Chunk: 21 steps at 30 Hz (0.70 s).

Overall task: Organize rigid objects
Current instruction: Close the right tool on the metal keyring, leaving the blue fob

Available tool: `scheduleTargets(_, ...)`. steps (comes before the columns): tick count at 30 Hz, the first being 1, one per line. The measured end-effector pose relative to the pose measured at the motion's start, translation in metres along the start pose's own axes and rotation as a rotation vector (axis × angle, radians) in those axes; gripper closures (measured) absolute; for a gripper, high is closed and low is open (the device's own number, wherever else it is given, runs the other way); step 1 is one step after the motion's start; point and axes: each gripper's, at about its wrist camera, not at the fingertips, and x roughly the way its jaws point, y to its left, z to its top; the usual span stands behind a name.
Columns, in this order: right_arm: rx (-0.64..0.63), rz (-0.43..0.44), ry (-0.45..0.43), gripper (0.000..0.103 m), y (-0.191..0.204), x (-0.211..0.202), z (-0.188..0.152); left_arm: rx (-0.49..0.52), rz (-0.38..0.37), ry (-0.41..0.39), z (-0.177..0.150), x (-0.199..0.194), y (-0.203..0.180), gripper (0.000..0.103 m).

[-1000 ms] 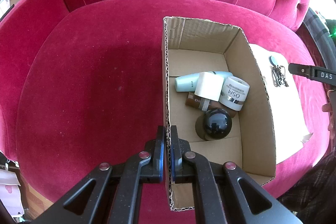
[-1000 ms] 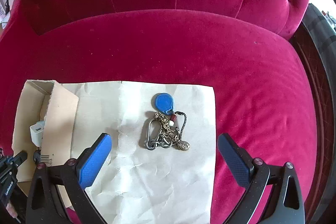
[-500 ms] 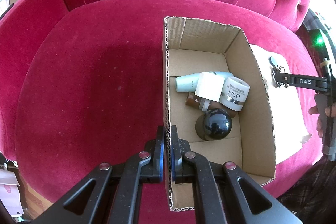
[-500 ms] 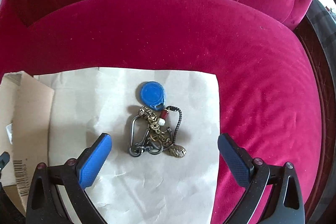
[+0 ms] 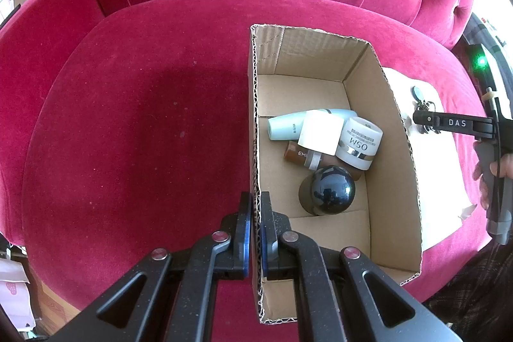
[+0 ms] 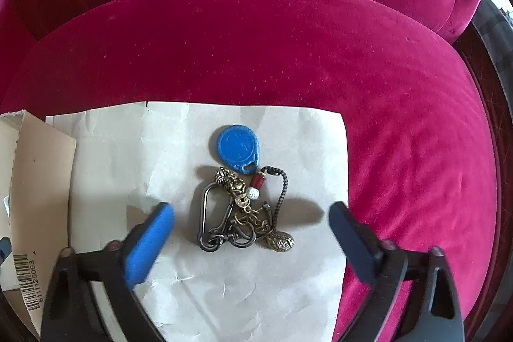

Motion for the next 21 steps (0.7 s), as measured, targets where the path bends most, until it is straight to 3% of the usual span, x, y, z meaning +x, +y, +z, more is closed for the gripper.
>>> scheduleTargets(6,-0.007,0.010,-0.004,0.028,0.001,-0.006,0.000,0.000,0.000,0.000,0.000,0.000,0.000,0.099)
scheduleTargets(8,-0.013,0.009,-0.013,0.044,0.005,-0.011,-0.001,0.000,0.000,0.000,0.000,0.000,0.000,0.099)
scheduleTargets(9,-0.019,0.015,-0.020,0.061,0.006,-0.013,-0.002,0.000,0.000,0.000,0.000,0.000,0.000,0.099)
scheduleTargets(10,-0.031,0.013,-0.022,0.071,0.008,-0.015,-0.001,-0.001,0.000,0.000,0.000,0.000,0.000,0.099)
scheduleTargets(14,-0.032,0.022,-0.022,0.072,0.009,-0.018,-0.002,0.000,0.000,0.000,0.000,0.000,0.000,0.099)
scheduleTargets(17,-0.038,0.021,-0.041,0.083,0.010,-0.023,-0.001,0.000,0.001,0.000,0.000,0.000,0.000,0.099)
scheduleTargets(21,-0.043,0.022,-0.041,0.085,0.013,-0.029,-0.004,0.000,0.002,0.001,0.000,0.000,0.000,0.099)
